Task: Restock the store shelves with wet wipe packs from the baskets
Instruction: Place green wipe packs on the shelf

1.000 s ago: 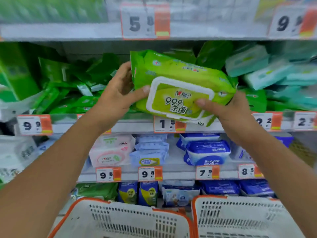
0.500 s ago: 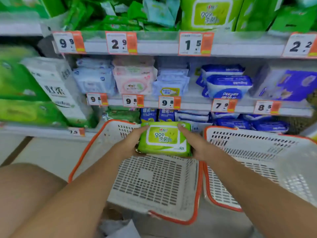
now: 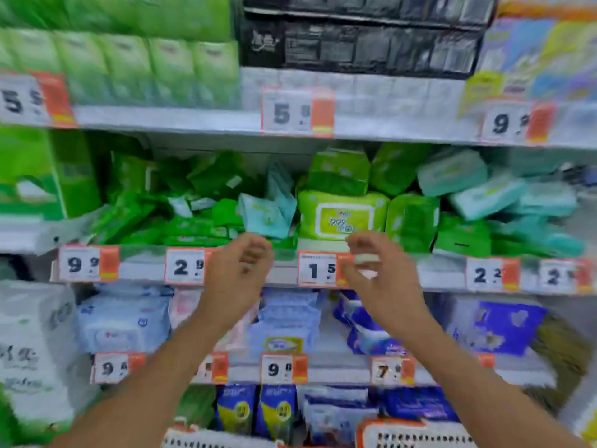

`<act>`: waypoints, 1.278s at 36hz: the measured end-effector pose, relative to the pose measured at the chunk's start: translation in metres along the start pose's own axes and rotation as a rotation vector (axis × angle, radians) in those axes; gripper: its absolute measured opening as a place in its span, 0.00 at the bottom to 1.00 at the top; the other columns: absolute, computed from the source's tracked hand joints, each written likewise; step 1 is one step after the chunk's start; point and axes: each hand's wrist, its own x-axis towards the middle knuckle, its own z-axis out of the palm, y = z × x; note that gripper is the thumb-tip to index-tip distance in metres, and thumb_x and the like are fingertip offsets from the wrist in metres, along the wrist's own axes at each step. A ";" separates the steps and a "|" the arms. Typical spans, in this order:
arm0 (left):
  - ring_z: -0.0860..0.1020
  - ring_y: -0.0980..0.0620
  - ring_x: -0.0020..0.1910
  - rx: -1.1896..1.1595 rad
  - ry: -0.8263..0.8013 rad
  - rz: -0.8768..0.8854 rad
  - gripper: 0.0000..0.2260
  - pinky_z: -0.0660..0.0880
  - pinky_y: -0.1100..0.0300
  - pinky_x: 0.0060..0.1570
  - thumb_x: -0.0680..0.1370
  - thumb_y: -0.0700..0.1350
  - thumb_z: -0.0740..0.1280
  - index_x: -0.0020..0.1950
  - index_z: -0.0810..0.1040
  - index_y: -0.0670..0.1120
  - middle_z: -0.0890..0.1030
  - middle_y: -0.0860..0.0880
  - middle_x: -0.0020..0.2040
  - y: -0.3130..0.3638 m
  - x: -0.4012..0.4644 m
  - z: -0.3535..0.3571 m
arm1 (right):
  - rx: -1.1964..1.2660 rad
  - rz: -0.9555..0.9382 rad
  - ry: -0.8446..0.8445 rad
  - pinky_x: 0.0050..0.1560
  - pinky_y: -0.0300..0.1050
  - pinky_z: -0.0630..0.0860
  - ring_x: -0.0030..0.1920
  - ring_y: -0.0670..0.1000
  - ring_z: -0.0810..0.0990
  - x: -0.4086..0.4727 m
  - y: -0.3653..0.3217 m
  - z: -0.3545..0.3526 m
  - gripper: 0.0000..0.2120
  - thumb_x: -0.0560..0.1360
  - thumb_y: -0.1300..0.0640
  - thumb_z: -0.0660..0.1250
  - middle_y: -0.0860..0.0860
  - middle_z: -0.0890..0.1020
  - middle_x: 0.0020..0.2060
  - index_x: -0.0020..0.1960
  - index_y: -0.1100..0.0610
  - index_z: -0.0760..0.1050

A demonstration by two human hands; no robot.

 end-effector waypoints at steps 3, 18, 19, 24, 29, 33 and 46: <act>0.79 0.60 0.43 -0.001 0.039 0.061 0.07 0.74 0.62 0.46 0.75 0.41 0.73 0.52 0.79 0.45 0.81 0.49 0.46 0.019 0.058 0.018 | -0.296 -0.068 0.094 0.59 0.44 0.72 0.59 0.53 0.76 0.070 0.015 -0.008 0.30 0.66 0.54 0.79 0.55 0.77 0.59 0.64 0.57 0.74; 0.72 0.53 0.40 -0.176 -0.310 -0.385 0.20 0.69 0.60 0.36 0.78 0.67 0.60 0.51 0.79 0.52 0.80 0.51 0.48 0.051 0.189 0.093 | -0.657 -0.065 0.185 0.60 0.50 0.71 0.65 0.63 0.70 0.181 0.053 0.025 0.41 0.68 0.60 0.77 0.53 0.74 0.69 0.77 0.49 0.63; 0.71 0.53 0.41 -0.164 -0.282 -0.392 0.19 0.69 0.60 0.37 0.78 0.66 0.60 0.51 0.78 0.53 0.78 0.51 0.49 0.051 0.187 0.091 | -0.619 -0.123 0.189 0.63 0.50 0.70 0.65 0.63 0.71 0.178 0.055 0.024 0.39 0.68 0.59 0.77 0.53 0.74 0.68 0.75 0.50 0.66; 0.81 0.46 0.51 -0.459 -0.272 -0.432 0.14 0.79 0.48 0.55 0.79 0.61 0.64 0.58 0.78 0.53 0.81 0.54 0.49 0.060 0.158 0.065 | -0.379 -0.293 0.203 0.63 0.45 0.66 0.60 0.59 0.75 0.153 0.045 0.022 0.33 0.66 0.57 0.79 0.52 0.78 0.64 0.69 0.52 0.75; 0.84 0.45 0.51 -0.857 -0.167 -0.538 0.21 0.81 0.45 0.48 0.72 0.55 0.74 0.61 0.81 0.48 0.85 0.43 0.54 0.056 0.109 0.039 | -0.123 -0.444 0.108 0.61 0.52 0.75 0.58 0.55 0.77 0.075 0.012 0.037 0.29 0.64 0.62 0.80 0.55 0.77 0.60 0.64 0.56 0.80; 0.85 0.45 0.40 -0.812 0.170 -0.507 0.23 0.81 0.50 0.35 0.61 0.40 0.81 0.53 0.79 0.44 0.86 0.42 0.46 0.040 0.065 0.018 | 0.048 -0.501 -0.056 0.61 0.42 0.73 0.59 0.49 0.78 0.003 -0.006 0.043 0.18 0.70 0.59 0.77 0.52 0.78 0.57 0.60 0.56 0.81; 0.85 0.44 0.48 -0.825 0.006 -0.742 0.31 0.83 0.49 0.42 0.63 0.37 0.77 0.66 0.77 0.42 0.83 0.40 0.58 -0.039 -0.133 -0.035 | 1.077 0.975 -0.465 0.55 0.68 0.78 0.55 0.62 0.84 -0.094 0.005 0.028 0.28 0.64 0.38 0.70 0.58 0.84 0.57 0.57 0.55 0.85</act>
